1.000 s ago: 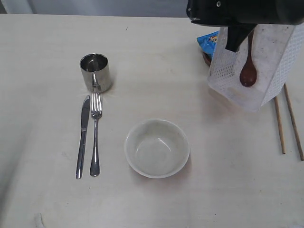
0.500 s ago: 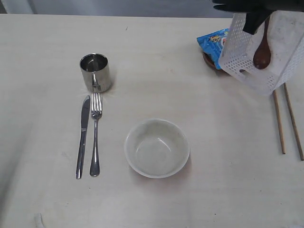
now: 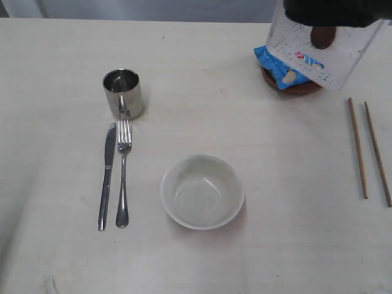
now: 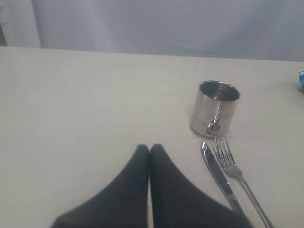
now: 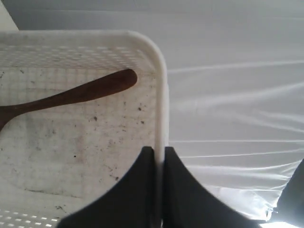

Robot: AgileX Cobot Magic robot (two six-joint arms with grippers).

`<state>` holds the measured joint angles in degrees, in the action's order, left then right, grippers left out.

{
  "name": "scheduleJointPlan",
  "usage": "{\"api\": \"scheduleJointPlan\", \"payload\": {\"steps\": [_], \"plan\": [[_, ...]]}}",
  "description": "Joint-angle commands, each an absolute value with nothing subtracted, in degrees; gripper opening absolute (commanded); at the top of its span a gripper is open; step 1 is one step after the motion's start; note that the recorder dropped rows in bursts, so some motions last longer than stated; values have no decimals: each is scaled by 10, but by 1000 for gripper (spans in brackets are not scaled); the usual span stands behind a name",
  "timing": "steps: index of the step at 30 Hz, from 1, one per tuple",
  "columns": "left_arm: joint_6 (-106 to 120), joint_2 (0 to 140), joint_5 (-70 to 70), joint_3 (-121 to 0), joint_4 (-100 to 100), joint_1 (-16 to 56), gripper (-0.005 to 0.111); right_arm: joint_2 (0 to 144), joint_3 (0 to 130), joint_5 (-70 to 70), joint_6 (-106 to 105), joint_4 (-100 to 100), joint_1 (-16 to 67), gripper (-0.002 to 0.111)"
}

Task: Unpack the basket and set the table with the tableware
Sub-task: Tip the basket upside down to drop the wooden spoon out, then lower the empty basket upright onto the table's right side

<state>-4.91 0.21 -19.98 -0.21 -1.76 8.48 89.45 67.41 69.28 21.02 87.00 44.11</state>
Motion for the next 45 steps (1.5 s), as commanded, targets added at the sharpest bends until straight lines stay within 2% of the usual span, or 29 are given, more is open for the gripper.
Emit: {"api": "scheduleJointPlan", "payload": {"steps": [1,13,17,21,24,31,40,45], "plan": [[-47,0,-199,0,-17,87,0,890,662,700,198,856,417,-1],[-47,0,-199,0,-17,87,0,870,619,700,240,822,403,-1],[-47,0,-199,0,-17,87,0,870,600,700,250,852,362,-1],[-47,0,-199,0,-17,87,0,851,599,700,232,815,381,-1],[-47,0,-199,0,-17,87,0,839,599,700,260,866,391,-1],[-47,0,-199,0,-17,87,0,839,599,700,238,836,355,-1],[-47,0,-199,0,-17,87,0,850,599,700,232,825,351,-1],[-47,0,-199,0,-17,87,0,856,599,700,228,829,309,-1]]}}
